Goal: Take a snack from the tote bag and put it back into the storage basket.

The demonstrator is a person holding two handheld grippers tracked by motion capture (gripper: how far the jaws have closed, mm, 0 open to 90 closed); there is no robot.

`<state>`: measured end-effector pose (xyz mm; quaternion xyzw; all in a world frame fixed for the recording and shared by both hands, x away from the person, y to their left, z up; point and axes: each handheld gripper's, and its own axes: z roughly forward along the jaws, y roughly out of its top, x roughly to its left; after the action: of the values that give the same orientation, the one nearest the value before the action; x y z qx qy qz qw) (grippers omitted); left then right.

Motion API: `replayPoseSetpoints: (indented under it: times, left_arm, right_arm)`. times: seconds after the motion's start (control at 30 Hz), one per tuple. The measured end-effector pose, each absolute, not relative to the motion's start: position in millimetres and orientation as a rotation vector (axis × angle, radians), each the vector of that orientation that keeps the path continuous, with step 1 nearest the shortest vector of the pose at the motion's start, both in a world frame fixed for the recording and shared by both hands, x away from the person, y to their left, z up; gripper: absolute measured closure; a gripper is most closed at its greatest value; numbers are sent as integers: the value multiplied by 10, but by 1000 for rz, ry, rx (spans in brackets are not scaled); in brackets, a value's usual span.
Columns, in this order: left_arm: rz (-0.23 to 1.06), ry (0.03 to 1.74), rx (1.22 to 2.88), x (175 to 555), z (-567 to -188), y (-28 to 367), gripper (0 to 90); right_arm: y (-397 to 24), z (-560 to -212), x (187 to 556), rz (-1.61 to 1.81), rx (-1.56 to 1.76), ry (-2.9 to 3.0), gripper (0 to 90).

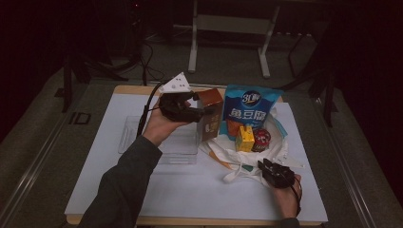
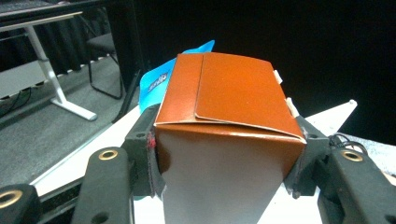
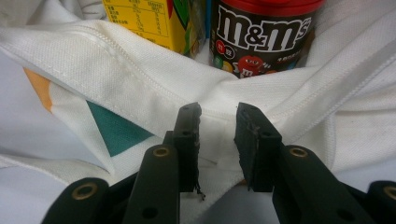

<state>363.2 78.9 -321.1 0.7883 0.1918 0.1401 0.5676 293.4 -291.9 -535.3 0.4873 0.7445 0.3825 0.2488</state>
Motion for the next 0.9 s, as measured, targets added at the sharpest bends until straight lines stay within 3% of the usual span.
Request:
replayPoseSetpoints:
  times: [0.9]
  left_arm:
    - [358,515,1893,3656,-3309,1278,422]
  right_arm:
    - [-2896,-5364,2922,1019,1307,2017,697]
